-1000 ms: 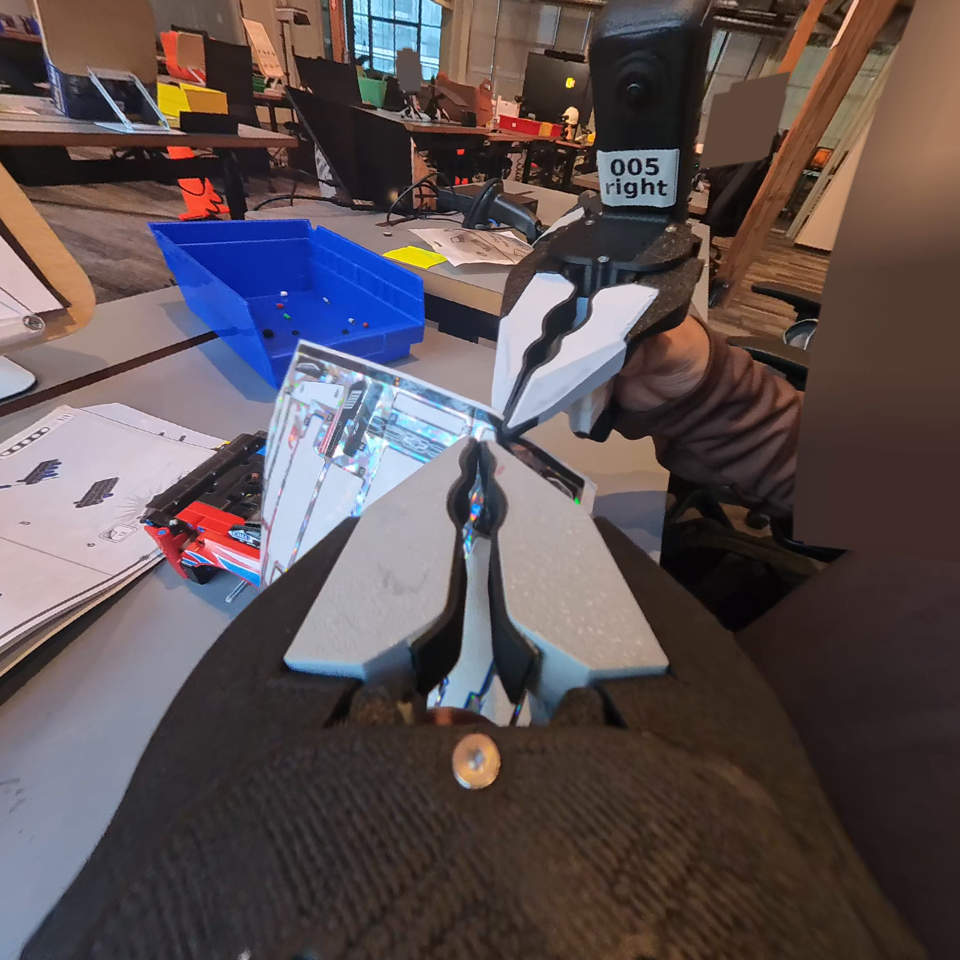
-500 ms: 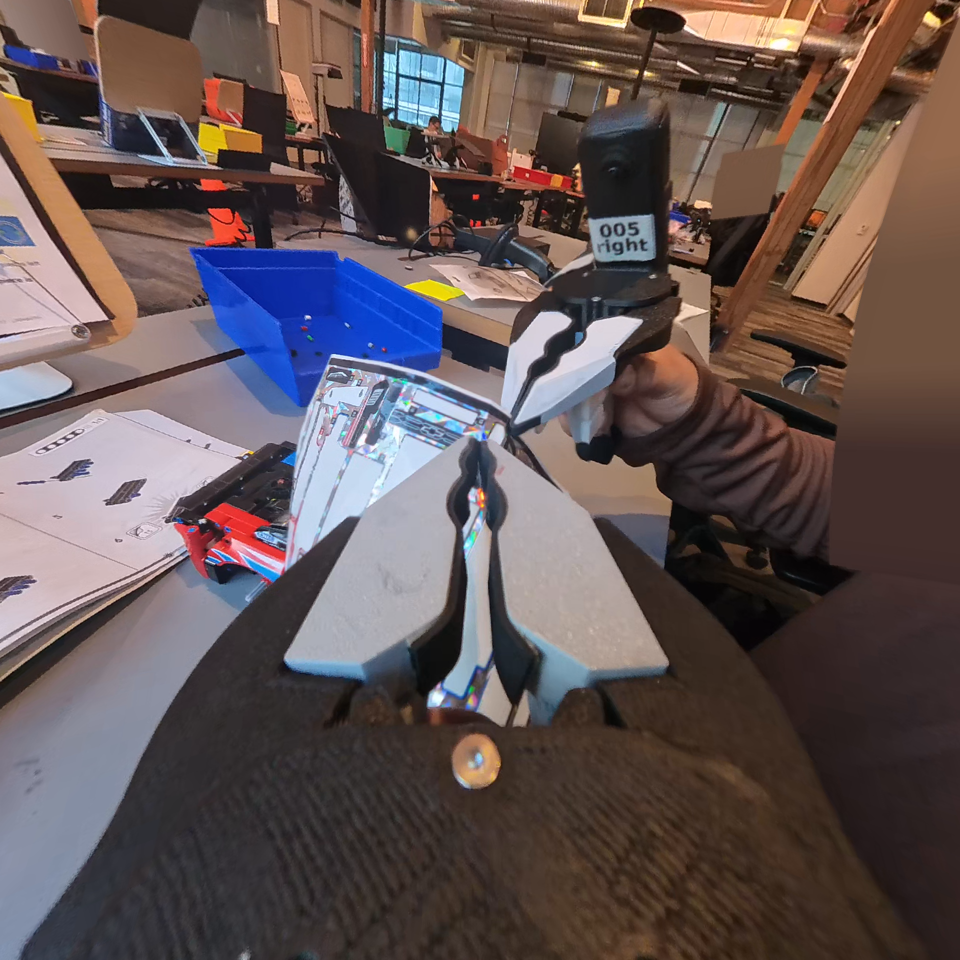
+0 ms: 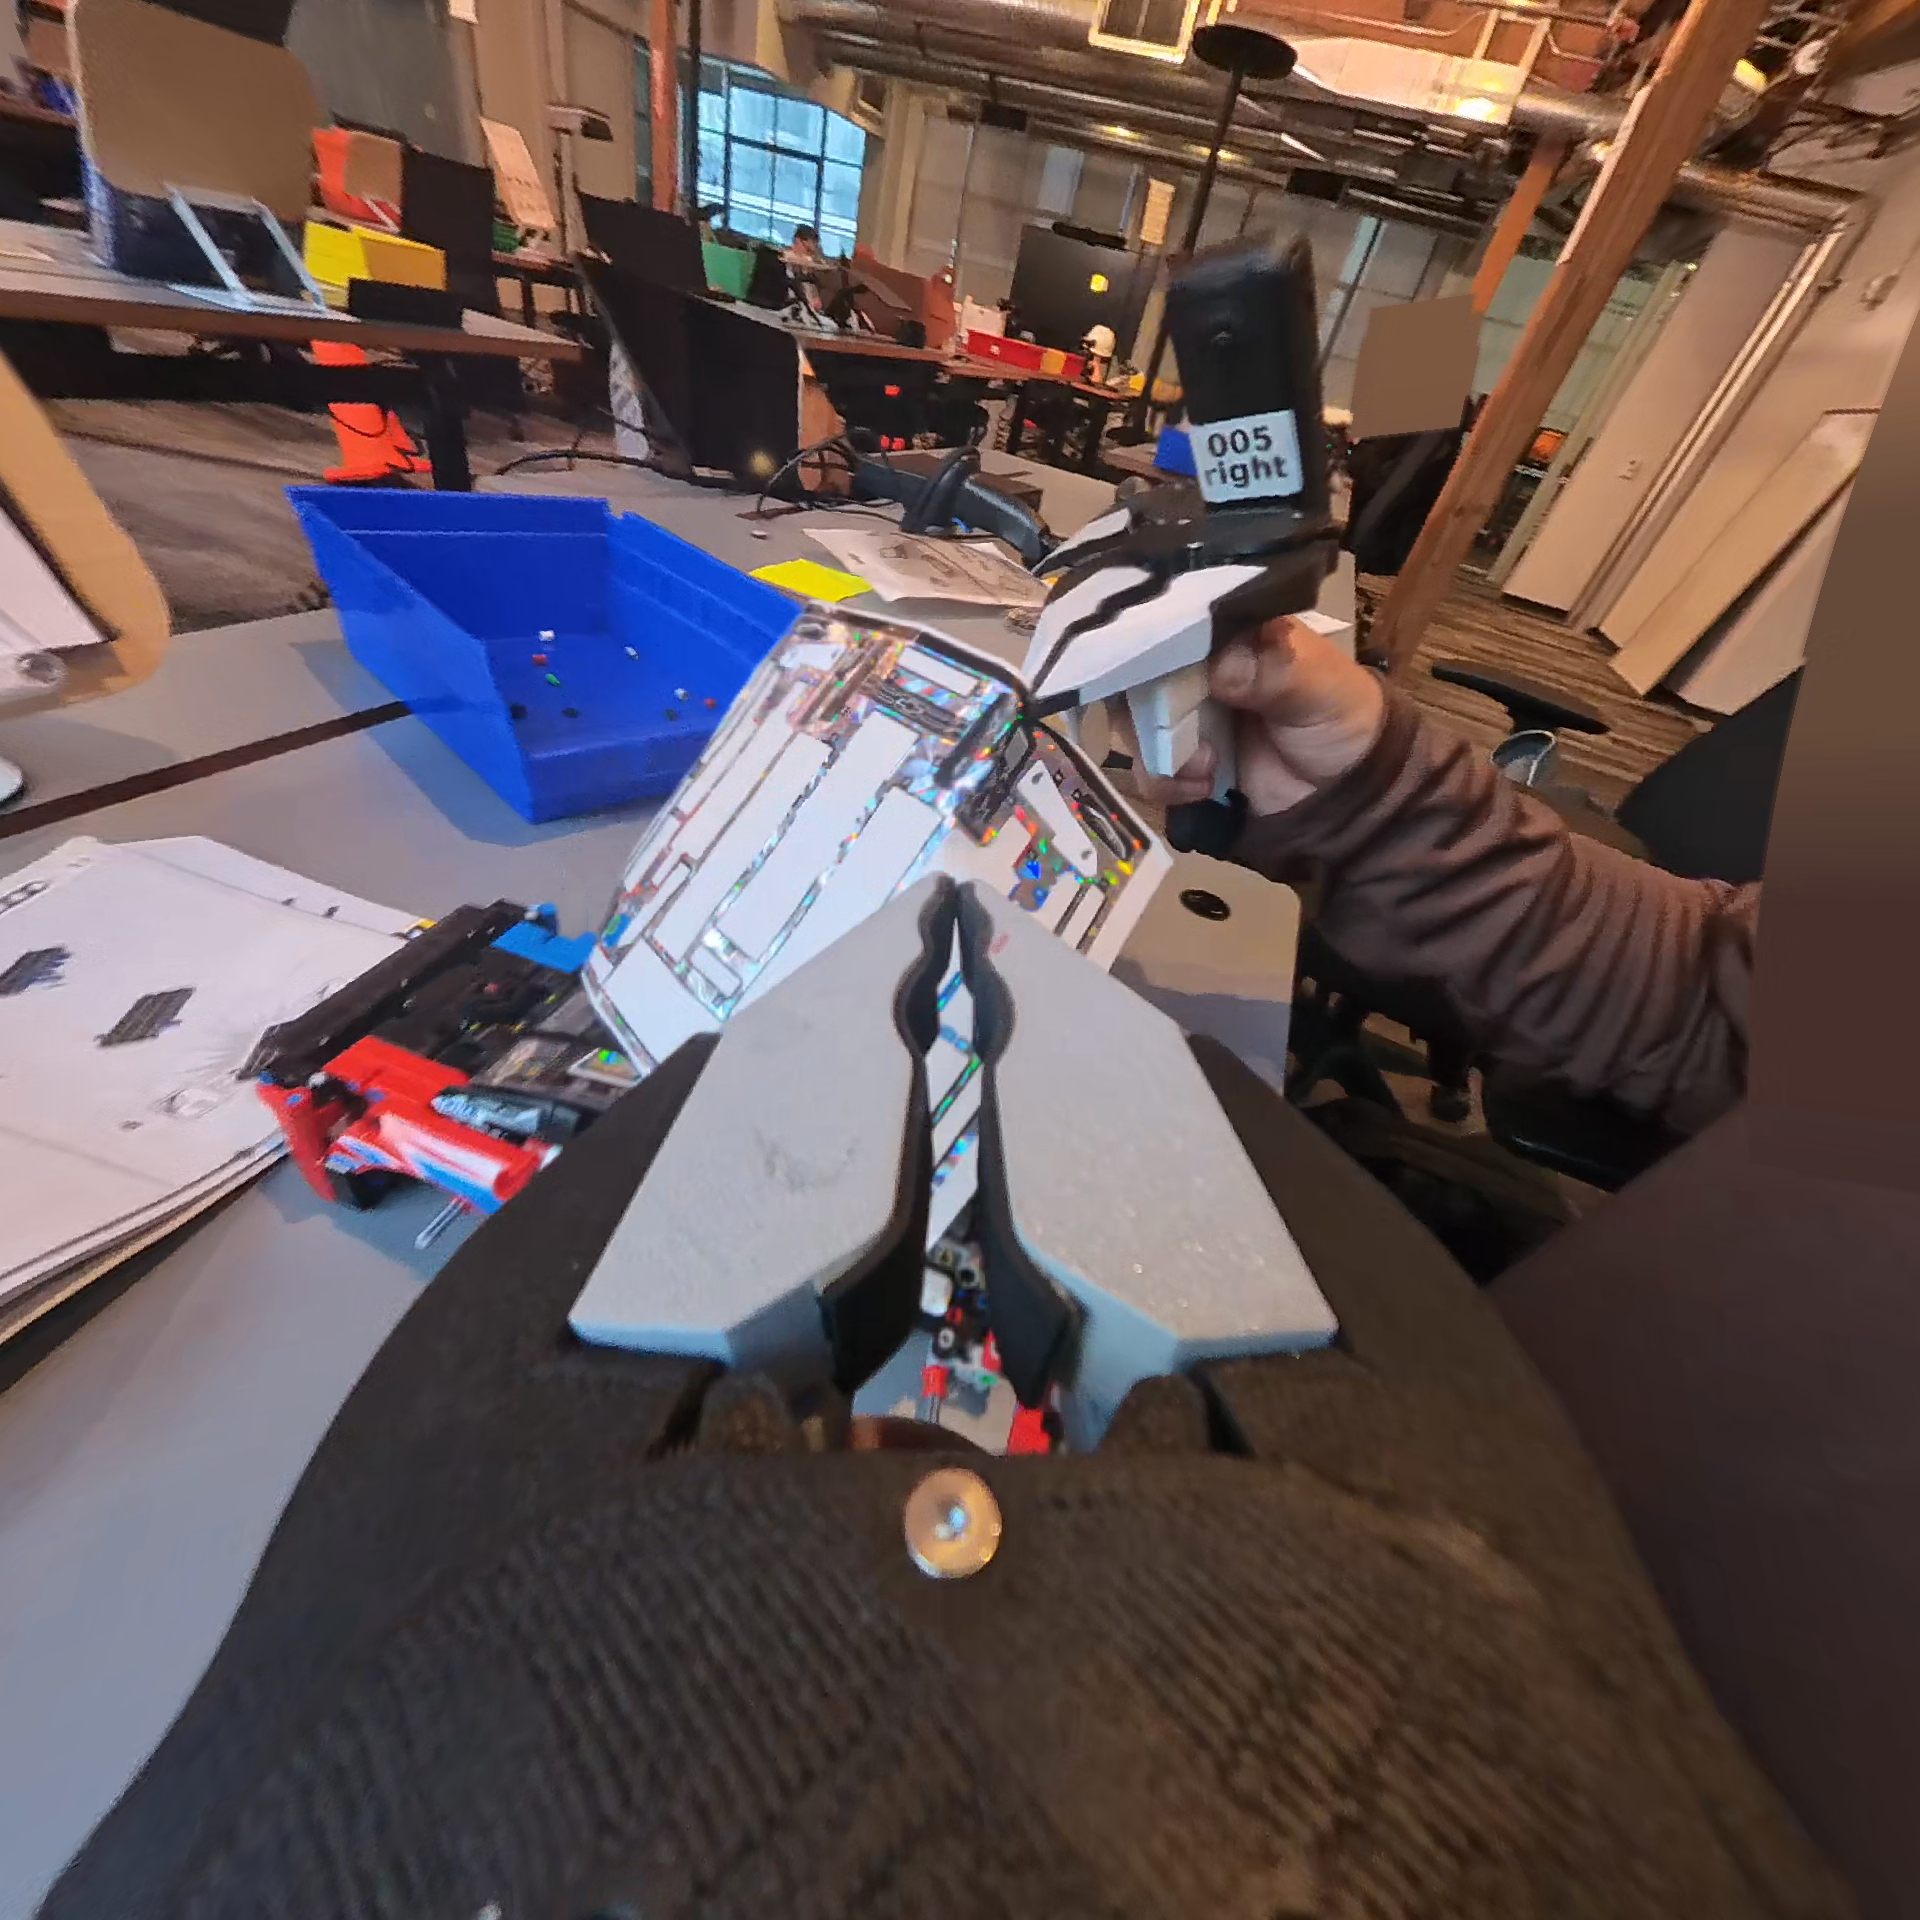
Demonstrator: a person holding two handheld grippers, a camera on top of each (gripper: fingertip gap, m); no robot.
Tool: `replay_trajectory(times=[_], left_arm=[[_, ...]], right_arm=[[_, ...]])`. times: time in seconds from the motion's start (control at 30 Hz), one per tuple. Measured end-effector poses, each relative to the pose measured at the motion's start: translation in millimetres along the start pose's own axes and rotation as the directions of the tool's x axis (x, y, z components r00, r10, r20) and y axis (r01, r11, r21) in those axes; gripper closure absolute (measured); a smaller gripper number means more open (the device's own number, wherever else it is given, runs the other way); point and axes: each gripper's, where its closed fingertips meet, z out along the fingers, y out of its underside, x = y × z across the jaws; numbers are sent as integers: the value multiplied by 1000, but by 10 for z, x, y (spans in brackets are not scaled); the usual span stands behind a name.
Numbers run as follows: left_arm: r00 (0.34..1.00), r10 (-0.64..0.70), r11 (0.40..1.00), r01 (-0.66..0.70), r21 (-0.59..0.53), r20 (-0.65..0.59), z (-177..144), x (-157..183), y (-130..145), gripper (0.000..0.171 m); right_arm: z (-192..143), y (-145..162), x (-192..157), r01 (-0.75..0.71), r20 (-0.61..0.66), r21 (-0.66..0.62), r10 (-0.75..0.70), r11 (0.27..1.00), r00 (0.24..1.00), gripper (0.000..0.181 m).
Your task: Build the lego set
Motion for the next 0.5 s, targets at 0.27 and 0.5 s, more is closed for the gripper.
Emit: replay_trajectory(times=[0.27, 0.5], left_arm=[[994, 108, 992, -107, -69, 20, 464, 129, 18, 134], [995, 97, 993, -98, -61, -20, 497, 216, 3, 143]], right_arm=[[159, -52, -237, 167, -52, -63, -170, 984, 984, 181], [255, 11, -324, 216, -29, -99, -220, 971, 975, 181]])
